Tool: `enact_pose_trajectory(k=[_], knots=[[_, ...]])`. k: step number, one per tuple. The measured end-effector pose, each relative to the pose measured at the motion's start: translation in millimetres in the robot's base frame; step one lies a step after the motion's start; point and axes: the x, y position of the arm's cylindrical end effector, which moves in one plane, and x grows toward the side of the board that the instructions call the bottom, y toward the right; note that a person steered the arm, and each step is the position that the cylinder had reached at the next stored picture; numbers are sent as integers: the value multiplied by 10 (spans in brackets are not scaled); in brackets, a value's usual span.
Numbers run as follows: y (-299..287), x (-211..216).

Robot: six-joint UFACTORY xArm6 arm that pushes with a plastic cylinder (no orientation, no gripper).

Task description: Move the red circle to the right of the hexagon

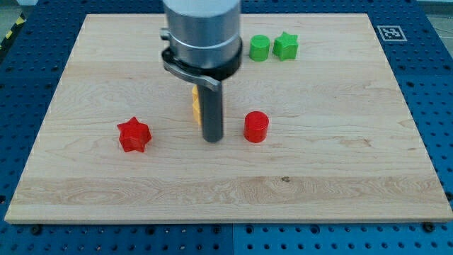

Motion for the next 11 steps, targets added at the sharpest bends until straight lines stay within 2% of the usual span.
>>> enact_pose_trajectory(k=[1, 2, 4, 5, 7, 10, 11], knots=[[600, 323], [1038, 356], [873, -131], [565, -268], [690, 160], [344, -75], [229, -287]])
